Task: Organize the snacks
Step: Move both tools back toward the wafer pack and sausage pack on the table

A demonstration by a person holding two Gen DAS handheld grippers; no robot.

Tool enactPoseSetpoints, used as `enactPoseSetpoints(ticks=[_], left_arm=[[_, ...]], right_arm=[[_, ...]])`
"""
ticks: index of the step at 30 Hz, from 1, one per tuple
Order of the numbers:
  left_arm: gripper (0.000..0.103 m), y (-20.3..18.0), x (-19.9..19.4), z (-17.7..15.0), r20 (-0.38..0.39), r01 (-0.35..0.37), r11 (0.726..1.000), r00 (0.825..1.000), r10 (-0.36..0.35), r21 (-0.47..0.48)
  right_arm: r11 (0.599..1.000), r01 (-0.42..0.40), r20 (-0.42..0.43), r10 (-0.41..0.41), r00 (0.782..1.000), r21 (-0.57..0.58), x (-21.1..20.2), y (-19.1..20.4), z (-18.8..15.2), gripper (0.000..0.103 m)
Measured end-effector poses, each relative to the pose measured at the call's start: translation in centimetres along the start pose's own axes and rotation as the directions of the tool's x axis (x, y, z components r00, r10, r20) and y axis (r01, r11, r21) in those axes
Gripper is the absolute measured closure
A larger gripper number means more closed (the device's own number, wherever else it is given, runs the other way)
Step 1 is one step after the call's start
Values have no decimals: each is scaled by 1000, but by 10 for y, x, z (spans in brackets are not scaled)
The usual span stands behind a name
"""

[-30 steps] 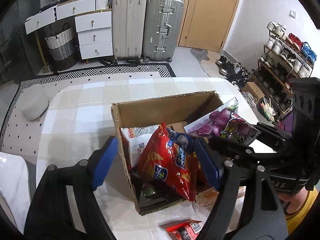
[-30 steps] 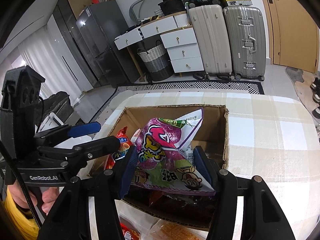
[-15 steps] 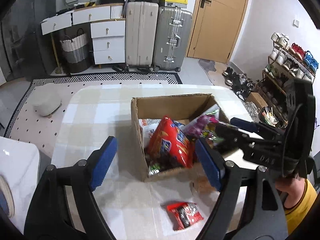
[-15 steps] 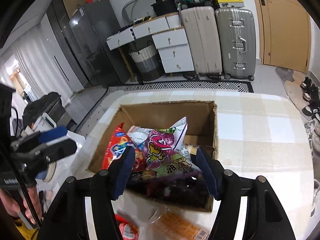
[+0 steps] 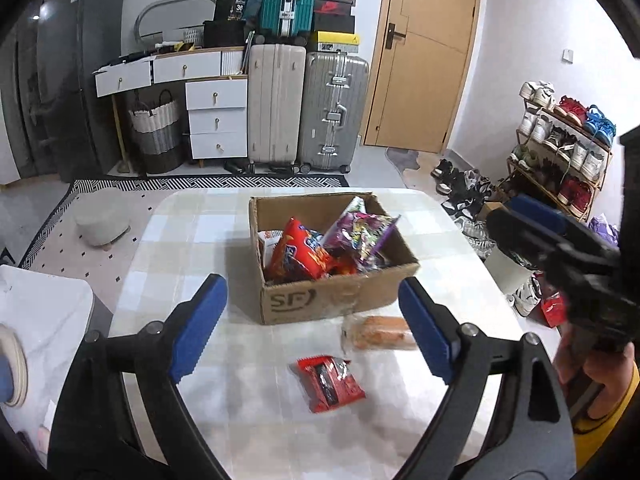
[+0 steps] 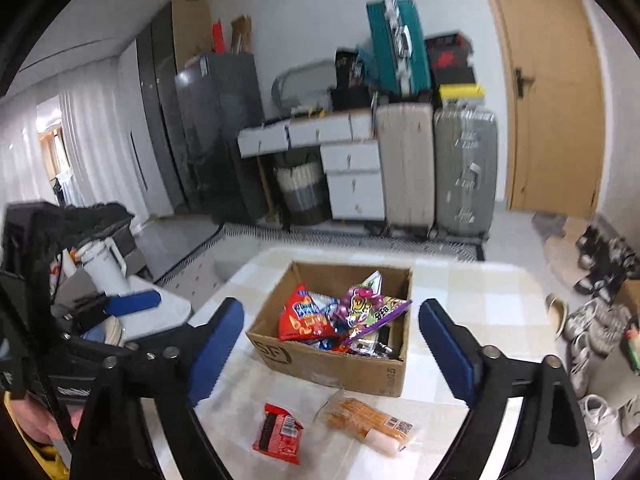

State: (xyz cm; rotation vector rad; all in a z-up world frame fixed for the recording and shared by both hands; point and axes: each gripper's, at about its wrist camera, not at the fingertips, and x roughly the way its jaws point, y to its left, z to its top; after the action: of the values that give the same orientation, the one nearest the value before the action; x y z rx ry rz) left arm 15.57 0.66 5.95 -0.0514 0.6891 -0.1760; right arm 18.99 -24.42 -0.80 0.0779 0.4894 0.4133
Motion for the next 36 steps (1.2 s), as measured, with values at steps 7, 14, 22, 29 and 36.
enactPoseSetpoints(ticks=[7,14,22,29,36], left_arm=[[14,-14,-57,-31,36,10,1000,999,-10,-18],[1,-15,-113,-70,133,32,998,991,-26,-44],[1,-26,-149,-130,161,15,1000,987,-11,-22],[1,-21,-123,-158,93,18,999,996,-14,-34],[1,-17,-70,-159,5,15,999,1000,-15,-30]], right_arm=[[998,7,118,0,993,-64,-82,35,-25,5],[998,-16,218,27,976,-54,-140,55,-70,2],[999,-33,247,34,968,-7,-173,54,-131,1],[1000,-29,214,27,976,8,-167,48,-162,1],[997,-20,158,9,987,68,-138,31,-169,1]])
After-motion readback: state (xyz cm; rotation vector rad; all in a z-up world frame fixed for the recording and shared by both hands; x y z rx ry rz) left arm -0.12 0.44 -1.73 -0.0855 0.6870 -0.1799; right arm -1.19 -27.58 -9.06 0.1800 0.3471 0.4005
